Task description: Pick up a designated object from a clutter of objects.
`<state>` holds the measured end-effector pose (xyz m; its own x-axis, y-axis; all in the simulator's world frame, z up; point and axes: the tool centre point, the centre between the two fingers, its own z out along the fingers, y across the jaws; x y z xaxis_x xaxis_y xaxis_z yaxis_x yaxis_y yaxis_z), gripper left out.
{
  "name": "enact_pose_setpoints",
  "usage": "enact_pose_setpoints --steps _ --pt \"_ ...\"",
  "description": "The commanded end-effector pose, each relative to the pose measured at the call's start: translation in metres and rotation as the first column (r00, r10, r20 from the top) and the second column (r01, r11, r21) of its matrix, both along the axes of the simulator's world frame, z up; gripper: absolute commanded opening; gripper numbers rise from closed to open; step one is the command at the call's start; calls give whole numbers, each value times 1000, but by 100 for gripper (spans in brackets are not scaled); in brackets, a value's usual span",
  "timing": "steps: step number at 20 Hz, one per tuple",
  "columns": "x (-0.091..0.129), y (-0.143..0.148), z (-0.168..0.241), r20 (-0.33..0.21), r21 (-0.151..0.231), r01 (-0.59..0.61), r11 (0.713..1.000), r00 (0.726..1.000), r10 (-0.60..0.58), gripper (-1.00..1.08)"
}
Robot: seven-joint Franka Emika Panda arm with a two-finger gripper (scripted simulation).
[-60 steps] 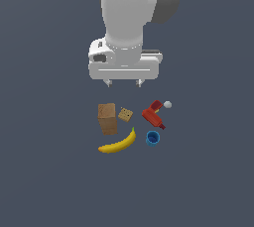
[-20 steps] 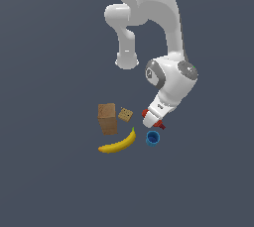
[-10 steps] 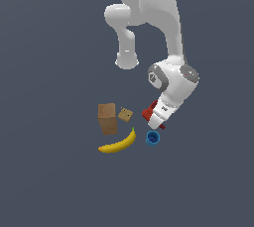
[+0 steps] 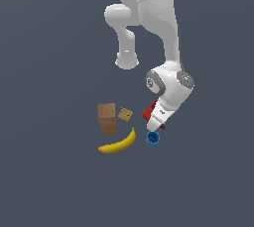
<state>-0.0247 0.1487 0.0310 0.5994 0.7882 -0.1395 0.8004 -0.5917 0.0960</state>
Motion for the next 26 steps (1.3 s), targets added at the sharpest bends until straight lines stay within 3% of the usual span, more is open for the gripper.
enact_pose_setpoints --steps 1,2,16,26 --pt "0 0 -3 1 0 -1 1000 1000 1 108" --pt "0 0 -3 1 0 -1 1000 1000 1 -100" --pt "3 -4 3 2 0 -1 1000 1000 1 -100" --pt "25 -34 50 1 1 -2 1000 1000 2 -100"
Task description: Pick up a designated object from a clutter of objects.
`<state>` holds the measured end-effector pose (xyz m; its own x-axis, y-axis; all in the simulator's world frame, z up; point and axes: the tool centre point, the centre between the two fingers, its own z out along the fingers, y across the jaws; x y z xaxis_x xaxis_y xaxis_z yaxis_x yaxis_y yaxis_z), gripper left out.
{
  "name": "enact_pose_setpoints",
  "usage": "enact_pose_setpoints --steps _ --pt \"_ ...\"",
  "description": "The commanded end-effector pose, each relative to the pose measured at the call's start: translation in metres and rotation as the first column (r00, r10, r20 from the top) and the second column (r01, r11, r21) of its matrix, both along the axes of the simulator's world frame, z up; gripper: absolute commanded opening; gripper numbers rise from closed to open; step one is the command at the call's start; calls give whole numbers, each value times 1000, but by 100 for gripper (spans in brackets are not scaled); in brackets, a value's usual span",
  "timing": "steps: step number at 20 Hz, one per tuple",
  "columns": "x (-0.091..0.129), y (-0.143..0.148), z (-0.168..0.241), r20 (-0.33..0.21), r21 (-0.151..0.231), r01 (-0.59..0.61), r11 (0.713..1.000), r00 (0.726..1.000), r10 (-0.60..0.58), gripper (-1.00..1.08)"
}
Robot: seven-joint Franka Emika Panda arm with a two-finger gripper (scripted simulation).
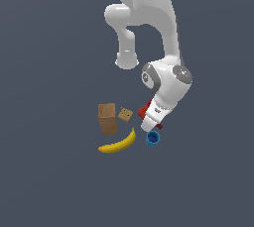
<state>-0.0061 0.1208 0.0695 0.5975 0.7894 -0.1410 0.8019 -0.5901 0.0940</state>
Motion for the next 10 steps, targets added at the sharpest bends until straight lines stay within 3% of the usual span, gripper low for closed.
enact_pose_setpoints --steps 1,10 --pt "10 -12 20 4 2 0 1000 1000 0 -100" --pt "49 -65 103 3 5 -1 1000 1000 1 -100"
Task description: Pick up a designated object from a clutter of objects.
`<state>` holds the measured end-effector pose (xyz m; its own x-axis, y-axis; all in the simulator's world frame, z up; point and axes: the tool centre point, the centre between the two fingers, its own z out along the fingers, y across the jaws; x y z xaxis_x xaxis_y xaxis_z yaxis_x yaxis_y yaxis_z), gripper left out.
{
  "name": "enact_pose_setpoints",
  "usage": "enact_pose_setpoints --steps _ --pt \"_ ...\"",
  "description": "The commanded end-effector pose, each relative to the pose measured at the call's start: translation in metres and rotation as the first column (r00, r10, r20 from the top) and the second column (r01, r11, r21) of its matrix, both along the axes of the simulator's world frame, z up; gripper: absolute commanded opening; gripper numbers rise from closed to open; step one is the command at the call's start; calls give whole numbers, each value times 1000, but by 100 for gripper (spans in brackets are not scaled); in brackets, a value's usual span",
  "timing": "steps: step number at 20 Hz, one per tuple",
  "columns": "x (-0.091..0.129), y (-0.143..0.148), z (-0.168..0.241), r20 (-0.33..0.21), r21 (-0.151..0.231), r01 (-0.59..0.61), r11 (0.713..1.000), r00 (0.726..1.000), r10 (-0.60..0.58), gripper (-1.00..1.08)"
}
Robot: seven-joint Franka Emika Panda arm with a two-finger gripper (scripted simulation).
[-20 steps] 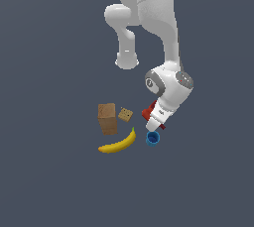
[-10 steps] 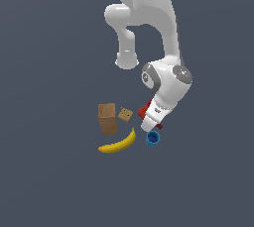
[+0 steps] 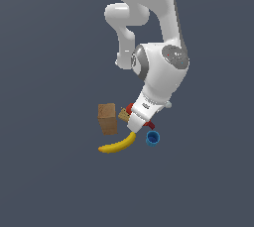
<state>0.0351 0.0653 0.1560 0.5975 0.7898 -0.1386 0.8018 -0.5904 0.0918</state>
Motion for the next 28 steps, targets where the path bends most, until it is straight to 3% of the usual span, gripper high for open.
enact_pose_setpoints --steps 1,14,28 --pt "12 -16 27 3 2 -1 1000 1000 1 -100" --pt "68 -89 141 3 2 -1 1000 1000 1 -100" --pt "109 -139 218 4 -1 0 1000 1000 0 -100"
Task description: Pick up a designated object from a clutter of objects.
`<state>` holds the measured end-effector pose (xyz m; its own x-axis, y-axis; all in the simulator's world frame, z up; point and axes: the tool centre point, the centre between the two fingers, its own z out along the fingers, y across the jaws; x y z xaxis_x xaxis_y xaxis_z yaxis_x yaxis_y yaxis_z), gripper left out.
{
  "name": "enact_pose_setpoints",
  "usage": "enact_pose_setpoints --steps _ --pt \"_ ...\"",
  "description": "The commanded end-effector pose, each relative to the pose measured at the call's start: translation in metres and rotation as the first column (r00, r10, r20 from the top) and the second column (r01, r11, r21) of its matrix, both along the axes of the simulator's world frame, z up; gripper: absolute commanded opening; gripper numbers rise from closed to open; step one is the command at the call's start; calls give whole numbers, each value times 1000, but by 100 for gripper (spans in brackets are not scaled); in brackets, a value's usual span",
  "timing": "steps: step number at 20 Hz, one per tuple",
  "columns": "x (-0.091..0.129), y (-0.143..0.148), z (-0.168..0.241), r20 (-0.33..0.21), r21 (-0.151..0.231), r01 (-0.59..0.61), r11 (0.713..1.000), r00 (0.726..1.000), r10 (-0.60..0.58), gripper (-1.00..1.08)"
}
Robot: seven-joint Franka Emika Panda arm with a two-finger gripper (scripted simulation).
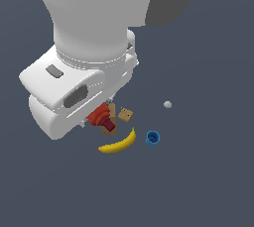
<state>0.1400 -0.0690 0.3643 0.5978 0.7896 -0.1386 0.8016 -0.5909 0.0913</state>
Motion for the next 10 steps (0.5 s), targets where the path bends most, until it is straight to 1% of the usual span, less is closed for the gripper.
enact_pose_setpoints --steps 1,10 --pt "6 -7 14 4 -1 0 1000 1000 0 -100" --pt "23 -25 43 5 -2 0 1000 1000 0 -100"
